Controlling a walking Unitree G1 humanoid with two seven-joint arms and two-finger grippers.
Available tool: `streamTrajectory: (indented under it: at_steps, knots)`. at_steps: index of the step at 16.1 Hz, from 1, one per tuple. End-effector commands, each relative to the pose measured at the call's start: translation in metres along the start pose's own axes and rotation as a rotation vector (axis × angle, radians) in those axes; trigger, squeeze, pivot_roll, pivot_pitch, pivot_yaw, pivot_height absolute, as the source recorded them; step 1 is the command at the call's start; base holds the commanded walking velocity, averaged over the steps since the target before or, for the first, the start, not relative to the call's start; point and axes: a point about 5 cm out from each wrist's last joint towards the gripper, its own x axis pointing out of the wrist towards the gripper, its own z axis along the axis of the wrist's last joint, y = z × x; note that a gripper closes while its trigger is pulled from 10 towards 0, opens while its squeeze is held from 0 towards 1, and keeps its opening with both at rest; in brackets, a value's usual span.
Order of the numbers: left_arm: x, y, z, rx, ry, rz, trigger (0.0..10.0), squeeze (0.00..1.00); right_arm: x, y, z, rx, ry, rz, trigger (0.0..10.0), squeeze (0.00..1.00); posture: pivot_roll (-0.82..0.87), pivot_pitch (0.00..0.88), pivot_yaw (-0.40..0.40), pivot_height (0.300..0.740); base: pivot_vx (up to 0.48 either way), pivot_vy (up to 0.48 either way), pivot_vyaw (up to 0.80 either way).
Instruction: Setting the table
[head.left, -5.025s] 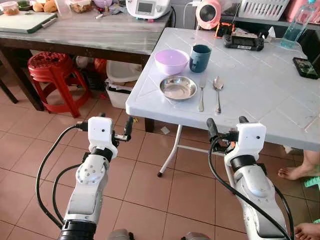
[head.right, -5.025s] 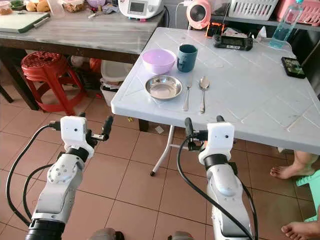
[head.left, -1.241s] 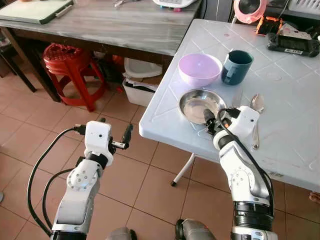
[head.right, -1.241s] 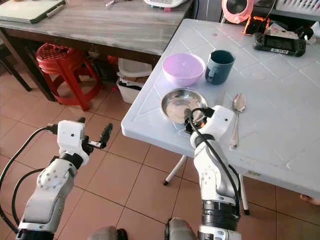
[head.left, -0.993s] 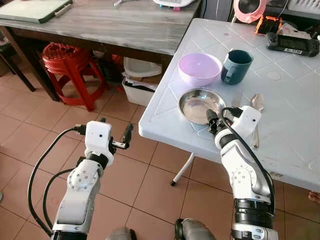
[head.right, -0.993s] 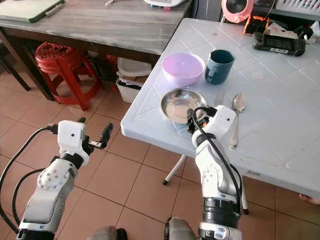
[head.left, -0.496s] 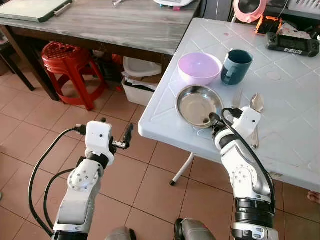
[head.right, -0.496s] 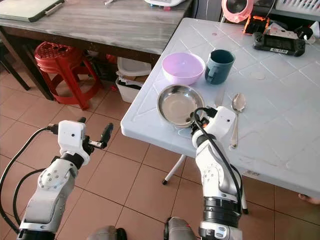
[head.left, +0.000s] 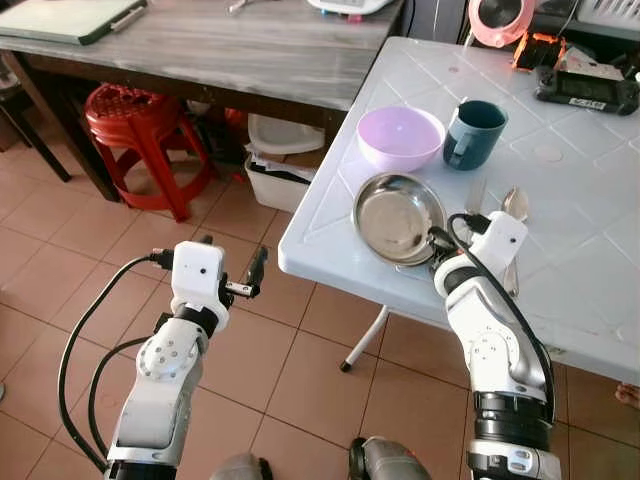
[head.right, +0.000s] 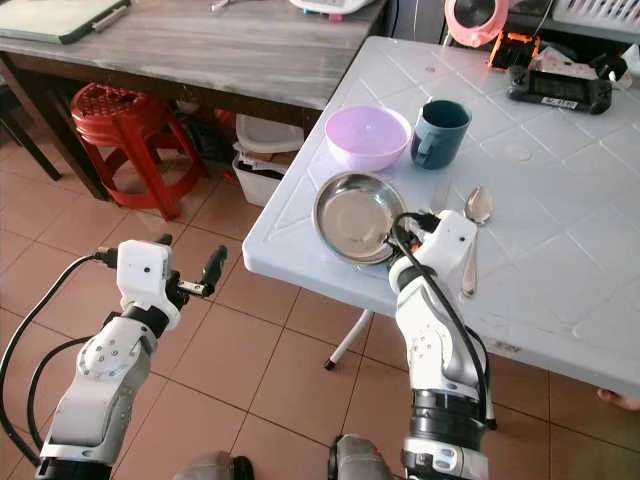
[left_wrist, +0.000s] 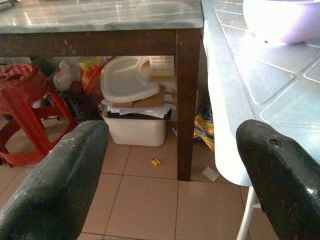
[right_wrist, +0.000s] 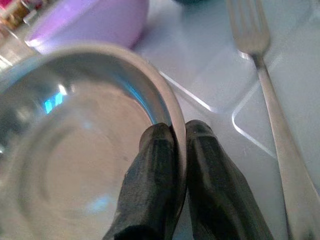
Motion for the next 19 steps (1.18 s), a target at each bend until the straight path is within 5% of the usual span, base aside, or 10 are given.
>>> streamTrajectory:
  at_steps: [1, 6, 9, 14, 15, 19]
  knots:
    - [0.001, 0.001, 0.001, 0.01, -0.004, 0.007, 10.0, 0.0, 0.0, -0.011, -0.01, -0.007, 0.048, -0.061, 0.0, 0.0, -0.02, 0.078, 0.032, 0.74, 0.0, 0.0, 0.0]
    - [0.002, 0.003, 0.002, 0.026, -0.01, 0.019, 10.0, 0.0, 0.0, -0.005, -0.005, -0.032, 0.019, -0.03, 0.0, 0.0, -0.02, 0.072, 0.032, 0.74, 0.0, 0.0, 0.0]
    - [0.006, 0.009, -0.001, 0.021, -0.008, 0.088, 10.0, 0.0, -0.011, 0.004, 0.0, -0.206, -0.101, 0.047, 0.0, 0.0, -0.03, 0.03, 0.023, 0.74, 0.0, 0.0, 0.0]
    - [0.014, 0.005, 0.004, -0.008, -0.038, 0.065, 10.0, 0.0, -0.019, 0.012, 0.015, -0.16, -0.23, 0.063, 0.0, 0.0, -0.05, 0.021, 0.031, 0.74, 0.0, 0.0, 0.0]
    - [0.015, 0.005, 0.003, -0.011, -0.041, 0.066, 10.0, 0.0, -0.022, 0.014, 0.014, -0.173, -0.243, 0.082, 10.0, 0.0, -0.05, 0.016, 0.029, 0.74, 0.0, 0.0, 0.0]
    - [0.016, 0.002, 0.002, -0.021, -0.049, 0.057, 10.0, 0.0, -0.028, 0.009, 0.009, -0.189, -0.239, 0.068, 10.0, 0.0, -0.06, 0.009, 0.026, 0.74, 0.225, 0.121, 0.0]
